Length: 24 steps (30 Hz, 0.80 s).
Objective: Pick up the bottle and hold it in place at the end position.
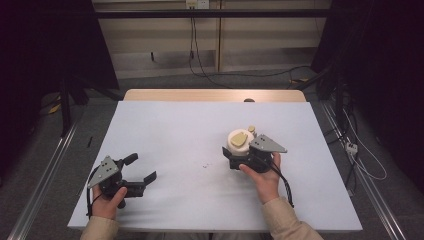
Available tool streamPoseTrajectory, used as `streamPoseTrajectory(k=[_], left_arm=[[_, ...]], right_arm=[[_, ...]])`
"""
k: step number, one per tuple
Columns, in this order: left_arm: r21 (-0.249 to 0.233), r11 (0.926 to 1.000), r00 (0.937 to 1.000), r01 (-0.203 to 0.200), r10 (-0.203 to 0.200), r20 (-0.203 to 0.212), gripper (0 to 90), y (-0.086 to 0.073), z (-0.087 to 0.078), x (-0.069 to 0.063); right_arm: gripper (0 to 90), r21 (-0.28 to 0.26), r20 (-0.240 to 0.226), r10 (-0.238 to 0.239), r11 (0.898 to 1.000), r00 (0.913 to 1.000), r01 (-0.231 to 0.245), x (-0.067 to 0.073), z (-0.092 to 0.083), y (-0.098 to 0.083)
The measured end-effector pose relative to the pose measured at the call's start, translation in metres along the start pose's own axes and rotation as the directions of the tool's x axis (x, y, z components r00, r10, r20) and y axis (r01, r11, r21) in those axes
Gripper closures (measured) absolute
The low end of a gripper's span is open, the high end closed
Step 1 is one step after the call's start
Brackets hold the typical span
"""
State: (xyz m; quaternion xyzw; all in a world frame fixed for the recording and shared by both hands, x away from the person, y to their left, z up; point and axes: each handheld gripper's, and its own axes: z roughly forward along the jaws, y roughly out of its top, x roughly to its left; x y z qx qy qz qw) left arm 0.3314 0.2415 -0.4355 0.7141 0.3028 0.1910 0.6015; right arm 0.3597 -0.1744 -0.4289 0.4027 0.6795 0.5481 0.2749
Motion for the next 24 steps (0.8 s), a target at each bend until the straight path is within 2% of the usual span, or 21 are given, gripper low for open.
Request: streamPoseTrajectory(k=[5, 11, 24], left_arm=[[0.006, 1.0, 1.0, 0.007, -0.007, -0.003, 2.9, -0.001, -0.001, -0.001], [0.005, 0.9999, 0.9999, 0.012, -0.012, 0.0, 3.0, -0.002, -0.003, 0.0], [0.0, 0.9999, 0.9999, 0.016, -0.016, -0.004, 2.9, -0.003, -0.011, 0.0]], right_arm=[[6.4, -0.012, 0.002, 0.016, 1.0, 0.9999, -0.016, -0.001, 0.003, 0.002], [6.4, -0.011, -0.009, 0.003, 1.0, 1.0, -0.003, 0.001, 0.011, 0.003], [6.4, -0.011, -0.024, 0.01, 1.0, 0.9997, -0.01, 0.006, 0.025, 0.006]])
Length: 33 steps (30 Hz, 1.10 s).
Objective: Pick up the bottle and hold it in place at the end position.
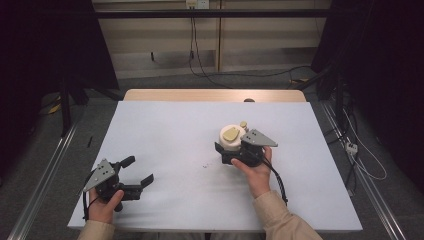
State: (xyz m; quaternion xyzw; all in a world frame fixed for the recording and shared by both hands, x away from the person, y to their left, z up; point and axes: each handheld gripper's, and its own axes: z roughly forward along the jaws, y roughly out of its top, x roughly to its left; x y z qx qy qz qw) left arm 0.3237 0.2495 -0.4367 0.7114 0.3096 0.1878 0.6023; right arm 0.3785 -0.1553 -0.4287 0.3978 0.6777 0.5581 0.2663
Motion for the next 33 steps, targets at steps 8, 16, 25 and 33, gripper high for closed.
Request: streamPoseTrajectory(k=[8, 16, 25, 33], left_arm=[[-0.003, 1.0, 0.9999, -0.009, 0.009, -0.009, 3.0, 0.0, -0.002, 0.002], [0.002, 1.0, 1.0, -0.004, 0.004, -0.005, 3.0, 0.0, -0.003, 0.001], [0.006, 1.0, 1.0, -0.006, 0.006, -0.005, 3.0, -0.001, -0.003, 0.002], [0.006, 1.0, 1.0, -0.003, 0.003, -0.003, 3.0, -0.002, -0.003, 0.002]], right_arm=[[6.4, 0.003, -0.003, 0.003, 1.0, 1.0, -0.003, 0.0, 0.006, 0.0], [6.4, 0.0, -0.01, 0.017, 1.0, 0.9998, -0.017, 0.002, 0.014, 0.001], [6.4, 0.001, -0.011, 0.018, 1.0, 0.9998, -0.018, 0.003, 0.02, 0.001], [6.4, 0.001, -0.009, 0.02, 1.0, 0.9998, -0.02, 0.001, 0.026, -0.001]])
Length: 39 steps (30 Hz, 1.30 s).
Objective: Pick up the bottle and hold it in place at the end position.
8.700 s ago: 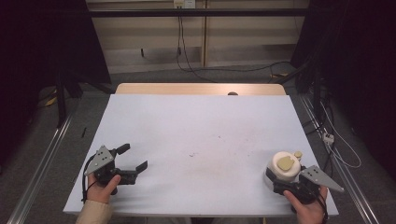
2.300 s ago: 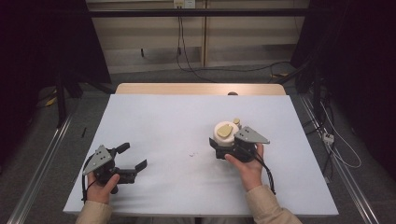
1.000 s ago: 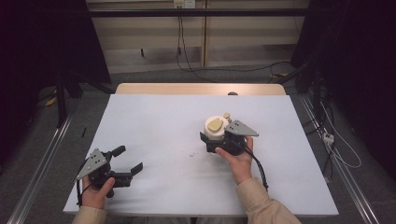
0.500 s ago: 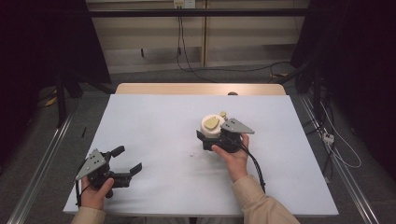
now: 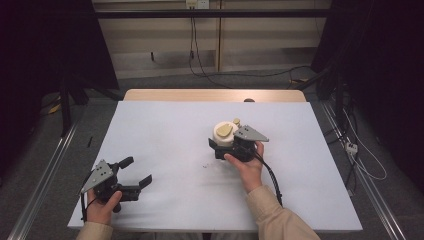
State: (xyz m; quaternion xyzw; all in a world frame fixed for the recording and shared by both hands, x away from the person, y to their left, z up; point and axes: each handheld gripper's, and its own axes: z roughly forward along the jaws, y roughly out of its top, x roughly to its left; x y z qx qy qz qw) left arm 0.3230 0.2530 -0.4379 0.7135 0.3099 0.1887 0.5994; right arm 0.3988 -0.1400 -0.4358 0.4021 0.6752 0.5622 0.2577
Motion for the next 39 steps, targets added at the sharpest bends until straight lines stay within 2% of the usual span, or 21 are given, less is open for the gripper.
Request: streamPoseTrajectory(k=[21, 31, 39], left_arm=[[-0.002, 1.0, 1.0, 0.0, 0.0, -0.005, 3.0, 0.0, -0.001, 0.002], [-0.001, 1.0, 1.0, 0.002, -0.002, -0.001, 3.0, -0.001, 0.0, 0.0], [0.003, 1.0, 1.0, 0.001, -0.001, -0.001, 3.0, -0.001, 0.0, -0.001]], right_arm=[[6.4, 0.018, -0.006, -0.001, 1.0, 1.0, 0.001, 0.001, 0.02, 0.001], [6.4, 0.02, 0.003, 0.009, 1.0, 1.0, -0.009, -0.004, 0.024, -0.001], [6.4, 0.025, -0.004, -0.002, 1.0, 1.0, 0.002, -0.003, 0.027, 0.002]])
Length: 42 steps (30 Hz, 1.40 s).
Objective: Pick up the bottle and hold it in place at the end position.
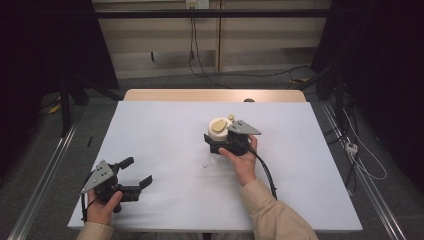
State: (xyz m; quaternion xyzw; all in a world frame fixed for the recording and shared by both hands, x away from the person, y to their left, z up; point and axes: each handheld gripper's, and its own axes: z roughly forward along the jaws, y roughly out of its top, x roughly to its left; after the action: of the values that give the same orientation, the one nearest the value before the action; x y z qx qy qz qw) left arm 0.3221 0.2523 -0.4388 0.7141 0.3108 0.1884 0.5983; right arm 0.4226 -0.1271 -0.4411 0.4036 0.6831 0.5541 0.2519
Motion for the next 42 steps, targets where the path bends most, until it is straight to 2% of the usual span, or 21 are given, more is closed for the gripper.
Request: streamPoseTrajectory(k=[14, 26, 42], left_arm=[[0.003, 1.0, 1.0, 0.001, -0.001, 0.002, 3.0, 0.0, 0.0, 0.001], [0.004, 1.0, 1.0, 0.004, -0.004, -0.002, 3.0, -0.001, 0.001, 0.0], [0.014, 0.9999, 1.0, 0.005, -0.005, -0.003, 2.9, -0.002, 0.002, 0.001]], right_arm=[[6.4, 0.016, -0.019, -0.021, 1.0, 0.9996, 0.021, 0.005, 0.011, -0.002], [6.4, 0.026, -0.023, -0.019, 0.999, 0.9996, 0.019, 0.003, 0.019, -0.005], [6.4, 0.042, -0.054, -0.021, 0.999, 0.9983, 0.023, 0.005, 0.031, -0.004]])
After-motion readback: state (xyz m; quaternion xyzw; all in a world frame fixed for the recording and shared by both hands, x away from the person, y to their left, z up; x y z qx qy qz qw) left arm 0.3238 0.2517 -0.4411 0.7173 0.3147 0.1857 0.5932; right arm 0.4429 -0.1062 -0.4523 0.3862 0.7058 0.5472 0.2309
